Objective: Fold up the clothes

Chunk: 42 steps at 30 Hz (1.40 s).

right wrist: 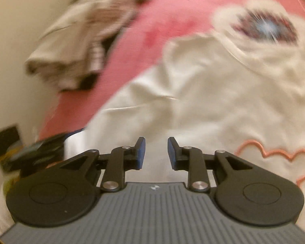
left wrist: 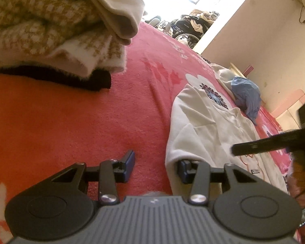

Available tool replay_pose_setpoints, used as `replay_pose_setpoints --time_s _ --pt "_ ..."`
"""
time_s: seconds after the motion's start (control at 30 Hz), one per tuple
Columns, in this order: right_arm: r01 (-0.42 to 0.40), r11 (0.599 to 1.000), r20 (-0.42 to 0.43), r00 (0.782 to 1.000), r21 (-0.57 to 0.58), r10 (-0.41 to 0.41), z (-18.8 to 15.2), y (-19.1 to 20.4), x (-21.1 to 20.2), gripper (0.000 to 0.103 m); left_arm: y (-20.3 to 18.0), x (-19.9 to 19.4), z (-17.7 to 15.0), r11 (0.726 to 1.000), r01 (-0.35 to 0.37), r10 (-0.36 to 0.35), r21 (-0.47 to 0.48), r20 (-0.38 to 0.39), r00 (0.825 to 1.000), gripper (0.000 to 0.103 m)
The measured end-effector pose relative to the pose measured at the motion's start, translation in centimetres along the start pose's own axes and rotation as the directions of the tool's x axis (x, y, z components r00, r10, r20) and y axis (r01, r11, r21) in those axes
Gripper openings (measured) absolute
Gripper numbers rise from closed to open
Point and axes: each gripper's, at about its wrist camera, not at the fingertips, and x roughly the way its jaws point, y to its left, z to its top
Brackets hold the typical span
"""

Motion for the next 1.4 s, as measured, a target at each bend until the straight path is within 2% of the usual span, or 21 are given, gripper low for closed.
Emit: replay_pose_setpoints --time_s 0.1,0.13,0.17,0.2,0.27,0.37,0.47,0.57,0.67,0.77,0.83,0.9,1.03,1.13,1.2,1.27,1.33,1.4 --pt "-0.050 0.997 -0.039 0.998 0.062 0.053 -0.4 -1.1 1.5 0.024 0.1 0.0 0.0 1.000 0.007 -0.007 0.003 0.003 1.000 0.045" --pt "-0.049 0.998 -0.049 0.997 0.048 0.051 -0.7 -0.9 1.8 0.019 0.1 -0.1 -0.1 1.000 0.008 -0.008 0.006 0.003 1.000 0.044" --pt "-0.025 1.000 -0.048 0.998 0.014 0.026 -1.1 -0.4 1.8 0.004 0.2 -0.1 -0.2 1.000 0.009 -0.009 0.009 0.004 1.000 0.044" --pt "-0.005 1.000 -0.037 0.999 -0.001 0.005 -1.3 -0.2 1.6 0.001 0.2 -0.3 -0.2 1.000 0.009 -0.009 0.013 0.005 1.000 0.044" --pt "0.036 0.999 -0.014 0.999 -0.026 -0.037 -1.6 0.2 1.0 0.000 0.3 -0.3 -0.4 1.000 0.005 -0.005 0.026 0.006 1.000 0.043" --pt "0.080 0.996 -0.023 0.997 -0.029 -0.080 -1.9 -0.6 1.4 0.000 0.3 -0.4 -0.5 0.999 -0.005 0.005 0.044 0.002 1.000 0.043" --pt "0.092 0.995 -0.008 0.996 -0.048 -0.093 -2.1 -0.5 1.5 0.001 -0.1 -0.9 -0.4 0.997 -0.028 0.029 0.074 -0.015 0.999 0.043" --pt "0.099 0.993 0.017 0.995 -0.069 -0.098 -2.3 -0.3 0.8 0.003 -0.1 -1.8 -0.2 0.993 -0.051 0.056 0.105 -0.037 0.998 0.047" --pt "0.104 0.994 0.037 0.994 -0.044 -0.103 -2.4 -0.8 -0.4 0.005 -0.2 -3.1 -0.5 0.982 -0.127 0.133 0.143 -0.039 0.990 0.048" --pt "0.110 0.992 0.071 0.992 -0.062 -0.105 -2.9 -1.3 -2.5 0.006 -0.6 -5.0 -1.0 0.942 -0.269 0.272 0.200 0.010 0.962 0.048" --pt "0.087 0.992 0.084 0.993 -0.087 -0.079 -3.3 -1.1 -4.0 0.006 -1.4 -6.6 -1.1 0.930 -0.297 0.295 0.218 0.042 0.954 0.048" --pt "0.051 0.987 0.076 0.996 -0.153 -0.039 -3.8 0.1 -4.8 0.006 -3.0 -7.9 -1.1 0.931 -0.274 0.263 0.240 0.078 0.962 0.048" --pt "-0.032 0.943 -0.008 0.999 -0.331 0.031 -5.5 3.7 -4.2 0.006 -7.2 -7.2 -1.2 0.942 -0.162 0.152 0.293 0.057 0.987 0.049" --pt "-0.068 0.888 -0.095 0.995 -0.456 0.028 -8.3 5.9 -2.2 0.006 -9.8 -5.1 -2.3 0.928 -0.122 0.128 0.351 0.007 0.992 0.049" --pt "-0.079 0.848 -0.156 0.988 -0.523 -0.005 -10.4 6.7 -0.8 0.006 -10.6 -3.5 -4.1 0.906 -0.113 0.153 0.408 -0.067 0.986 0.049" --pt "-0.077 0.813 -0.189 0.981 -0.578 -0.042 -12.5 6.6 -0.2 0.006 -10.9 -2.1 -6.4 0.867 -0.135 0.220 0.480 -0.125 0.967 0.047" --pt "-0.094 0.792 -0.192 0.981 -0.603 -0.030 -13.6 6.7 -1.2 0.006 -11.5 -3.1 -7.8 0.826 -0.154 0.242 0.542 -0.094 0.966 0.047" --pt "-0.101 0.790 -0.176 0.984 -0.604 -0.009 -14.1 6.9 -2.8 0.006 -12.5 -4.9 -8.0 0.816 -0.147 0.232 0.559 -0.083 0.969 0.047"
